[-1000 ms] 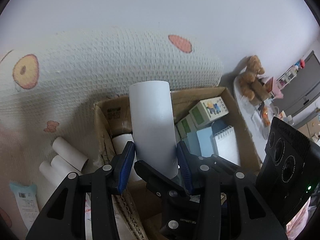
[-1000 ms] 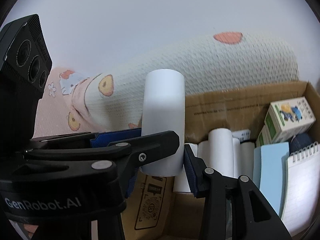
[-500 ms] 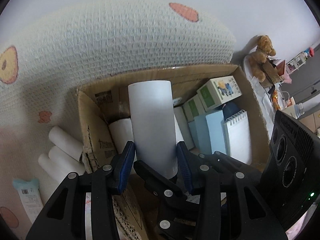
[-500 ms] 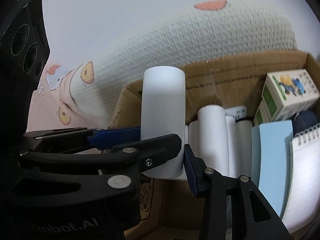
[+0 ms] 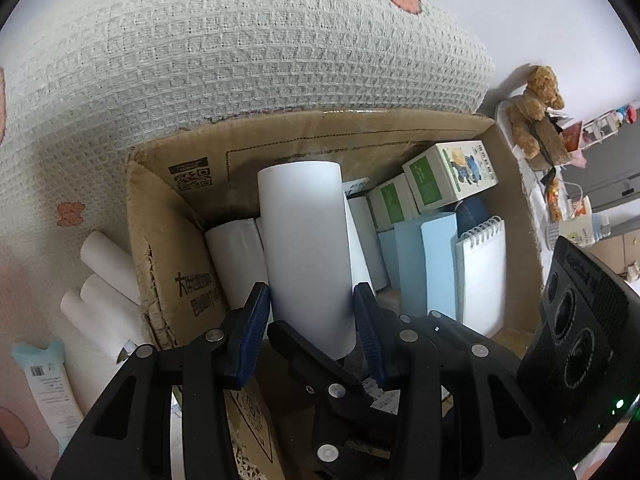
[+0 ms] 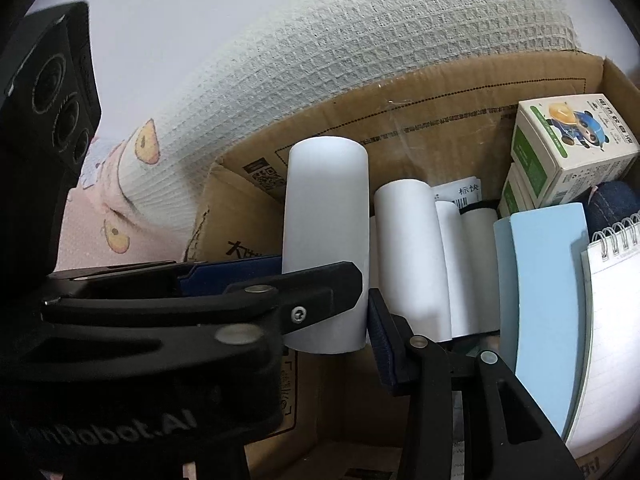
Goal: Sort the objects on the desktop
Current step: 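Lower the tube beside the other tubes and open the right tool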
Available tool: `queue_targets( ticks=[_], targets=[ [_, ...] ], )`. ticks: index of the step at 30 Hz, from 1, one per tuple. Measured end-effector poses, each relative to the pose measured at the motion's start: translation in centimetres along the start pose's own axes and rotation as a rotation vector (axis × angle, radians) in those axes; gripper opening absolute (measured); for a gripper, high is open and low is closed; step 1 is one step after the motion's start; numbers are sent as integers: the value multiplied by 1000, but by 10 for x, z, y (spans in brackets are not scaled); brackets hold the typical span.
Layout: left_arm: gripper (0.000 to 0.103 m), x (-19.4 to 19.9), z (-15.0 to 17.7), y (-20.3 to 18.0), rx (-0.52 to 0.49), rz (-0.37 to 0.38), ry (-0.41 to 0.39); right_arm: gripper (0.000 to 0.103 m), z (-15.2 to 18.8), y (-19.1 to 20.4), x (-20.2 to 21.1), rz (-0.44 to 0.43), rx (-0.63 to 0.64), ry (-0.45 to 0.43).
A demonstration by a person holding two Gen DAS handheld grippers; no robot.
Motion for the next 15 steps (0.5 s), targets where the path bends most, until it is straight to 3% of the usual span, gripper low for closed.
queue_targets(
  ticks=[15],
  targets=[
    [46,-9,-8,1,48,-69,16,39,0,-1,0,-7,-43,-12]
  ],
)
Point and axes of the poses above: each gripper's, at about its wrist camera, not at the fingertips, and x roughly against the way its jaws point, y to its left, z to its underside, the point moved 8 cm from there along -x, roughly the way its jaws point, and after that the axes turned 12 degrees about -y, right-handed, at the moved point
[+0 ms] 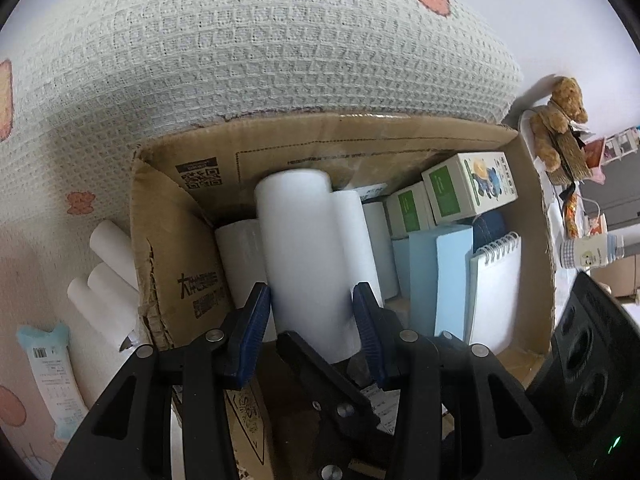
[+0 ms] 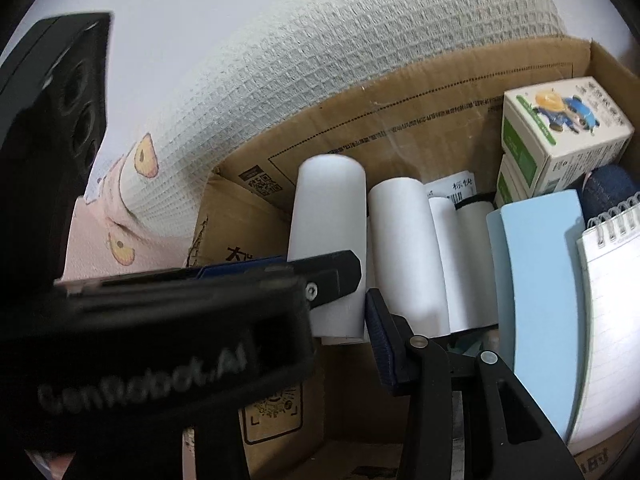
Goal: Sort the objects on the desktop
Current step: 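Lower the tube beside the other tubes and open the right tool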
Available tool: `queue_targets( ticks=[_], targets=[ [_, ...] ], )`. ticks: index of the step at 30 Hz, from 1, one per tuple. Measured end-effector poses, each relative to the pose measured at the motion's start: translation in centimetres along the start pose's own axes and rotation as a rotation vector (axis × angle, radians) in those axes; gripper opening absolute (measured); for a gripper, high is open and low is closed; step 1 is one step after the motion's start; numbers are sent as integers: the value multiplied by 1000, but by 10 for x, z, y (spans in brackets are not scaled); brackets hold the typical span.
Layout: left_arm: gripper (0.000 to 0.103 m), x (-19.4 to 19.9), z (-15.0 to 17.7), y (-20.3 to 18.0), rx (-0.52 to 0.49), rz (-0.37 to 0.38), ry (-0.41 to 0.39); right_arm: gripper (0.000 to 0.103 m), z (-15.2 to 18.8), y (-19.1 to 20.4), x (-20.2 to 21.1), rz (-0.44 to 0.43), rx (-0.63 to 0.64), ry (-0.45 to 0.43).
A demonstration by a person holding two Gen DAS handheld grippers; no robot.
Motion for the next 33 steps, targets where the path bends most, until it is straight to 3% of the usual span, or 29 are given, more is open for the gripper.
queue_targets(
  ticks=[3,12,16,23,27,33],
  targets=[
    [34,-1,-5,5,3,-27,-11,38,1,2,5,13,39,-20],
    [26,1,-7,10,10,10,-3,38,5,0,4,51,73,-20],
    [15,8,-3,19,0,11,-1,38,8,0,1,78,92,-5],
    [14,23,-2,37,-28,3,-54,38,13,4,-10,161,137,23],
    [14,30,-3,38,-50,24,-69,38,-1,14,-28,216,144,10],
    [14,39,-6,31,-87,35,-92,38,-10,9,-9,218,152,-11]
  ],
)
Point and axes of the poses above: each gripper's, at about its wrist camera, not at the fingertips, and x roughly against the way its jaws point, y to its left, z to its underside, the point moved 8 cm from there along -x, roughly the way its jaws point, and after that the axes turned 12 degrees about -y, right-handed, at the moved point
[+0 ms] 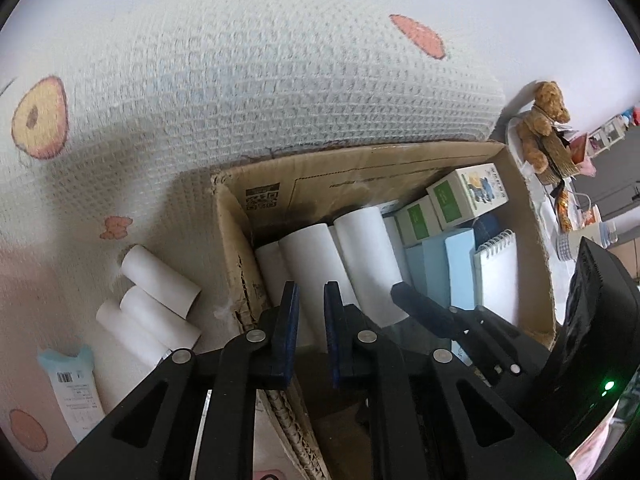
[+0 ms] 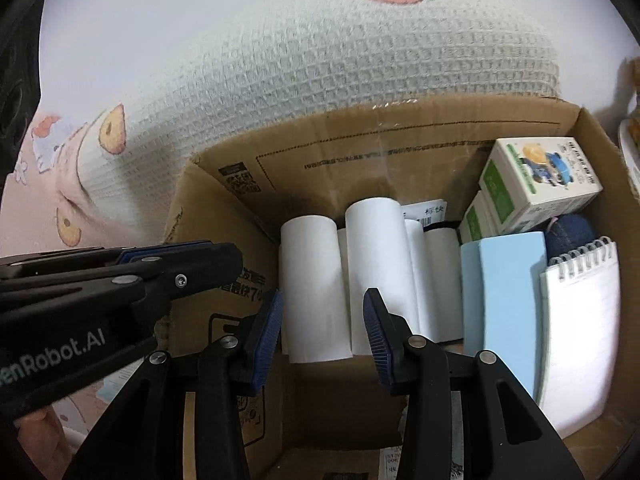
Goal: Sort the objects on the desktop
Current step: 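Lower the tube beside the other tubes and open the right tool, then withdraw the open right tool up and away from the box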
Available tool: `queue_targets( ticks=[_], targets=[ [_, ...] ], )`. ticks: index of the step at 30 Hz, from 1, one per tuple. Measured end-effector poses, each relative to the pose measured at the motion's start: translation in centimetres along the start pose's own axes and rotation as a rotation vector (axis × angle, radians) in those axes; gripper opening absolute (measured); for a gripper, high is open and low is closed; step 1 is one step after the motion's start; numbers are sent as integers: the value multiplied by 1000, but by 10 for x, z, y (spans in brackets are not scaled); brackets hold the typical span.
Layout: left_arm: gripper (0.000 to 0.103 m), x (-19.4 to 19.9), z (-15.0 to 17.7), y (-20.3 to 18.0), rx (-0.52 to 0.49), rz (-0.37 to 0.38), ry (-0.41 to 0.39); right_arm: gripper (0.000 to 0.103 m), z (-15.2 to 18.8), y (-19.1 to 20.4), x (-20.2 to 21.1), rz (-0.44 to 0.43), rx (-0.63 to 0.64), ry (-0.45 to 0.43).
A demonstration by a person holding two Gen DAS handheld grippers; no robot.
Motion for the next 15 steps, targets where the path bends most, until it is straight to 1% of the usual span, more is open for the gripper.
queue_targets(
  ticks=[3,5,6,7,9,11,13,15],
  targets=[
    [16,3,-2,-4,-8,-4,-2,38,-3,-7,10,7,-6,-15],
    [22,3,-3,-10,-27,-8,1,38,-2,-18,19,20,-15,-27],
    [28,1,-3,-15,-40,-5,11,38,-3,-23,21,27,-22,-28],
    [30,-1,-1,-18,-46,-1,24,38,4,-28,28,35,-32,-31],
    [30,-6,2,-27,-42,19,61,38,-1,-42,32,45,-61,-48],
    [30,-12,3,-32,-20,38,82,38,-5,-50,31,29,-85,-61],
    [30,-17,2,-32,13,14,96,38,-6,-52,27,2,-91,-56],
    [30,-21,3,-31,8,-20,95,37,-6,-60,20,-25,-118,-37]
  ],
)
Point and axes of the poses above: each gripper's, at about its wrist camera, not at the fingertips, and x roughly against the way its jaws point, y to its left, z to its underside, the point moved 8 cm from there along -x, roughly the way its jaws point, and after that the axes turned 12 degrees about -y, right-handed, at the moved point
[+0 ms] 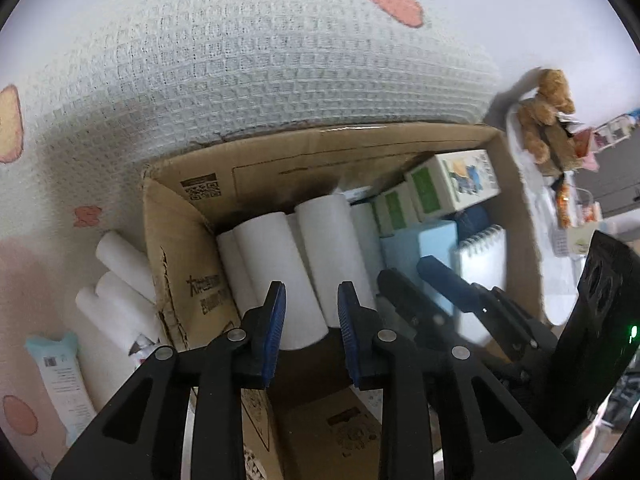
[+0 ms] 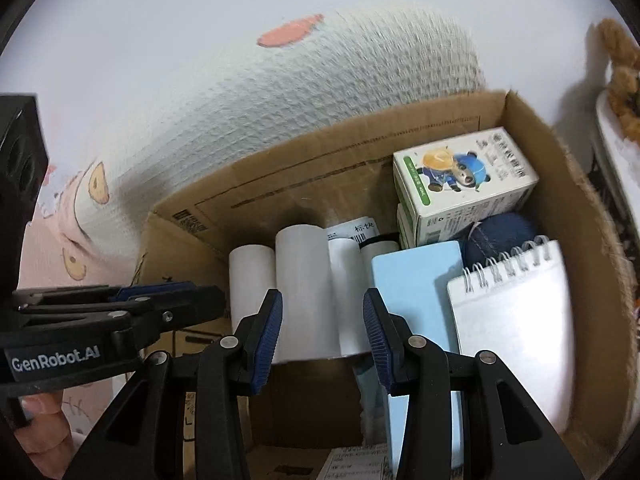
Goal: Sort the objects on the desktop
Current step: 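Withdraw the open right tool up and away from the box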
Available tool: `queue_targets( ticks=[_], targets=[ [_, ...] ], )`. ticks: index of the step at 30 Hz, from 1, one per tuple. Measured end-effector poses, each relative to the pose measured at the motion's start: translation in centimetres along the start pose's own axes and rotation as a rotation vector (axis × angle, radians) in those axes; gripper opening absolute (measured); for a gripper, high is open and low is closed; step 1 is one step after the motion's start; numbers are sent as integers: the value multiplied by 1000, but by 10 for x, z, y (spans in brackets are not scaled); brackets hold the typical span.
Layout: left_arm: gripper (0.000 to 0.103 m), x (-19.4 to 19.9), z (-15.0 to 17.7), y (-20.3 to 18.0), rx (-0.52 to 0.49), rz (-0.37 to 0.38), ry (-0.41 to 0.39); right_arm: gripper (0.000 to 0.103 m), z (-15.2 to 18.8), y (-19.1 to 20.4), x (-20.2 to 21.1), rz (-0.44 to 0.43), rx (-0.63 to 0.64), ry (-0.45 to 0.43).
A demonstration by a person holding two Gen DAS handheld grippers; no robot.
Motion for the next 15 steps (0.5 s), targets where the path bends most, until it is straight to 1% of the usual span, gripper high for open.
queue_targets(
  ticks=[2,4,6,11,13,15],
  targets=[
    [30,-2,-1,2,-20,-57,-11,31,1,2,-8,-17,-29,4],
    [30,-6,0,4,-30,-90,-7,30,1,3,-6,-50,-59,-13],
    [30,-12,2,4,-36,-105,19,28,-1,6,-2,-99,-84,-33],
    [30,-26,6,9,-8,-130,65,27,-7,0,15,-151,-140,-93],
    [30,-31,6,9,-38,-169,78,27,-7,0,16,-146,-145,-101],
    [30,-35,5,2,-100,-178,80,27,-7,-2,17,-141,-169,-105]
  ],
)
Point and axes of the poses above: each gripper's, at about its wrist camera, not at the fingertips, and x roughly against the way its jaws point, y to its left, z to its underside, the point moved 8 cm from there along -x, roughly the way its jaws point, and after that the axes turned 12 degrees about -y, right-handed, at the moved point
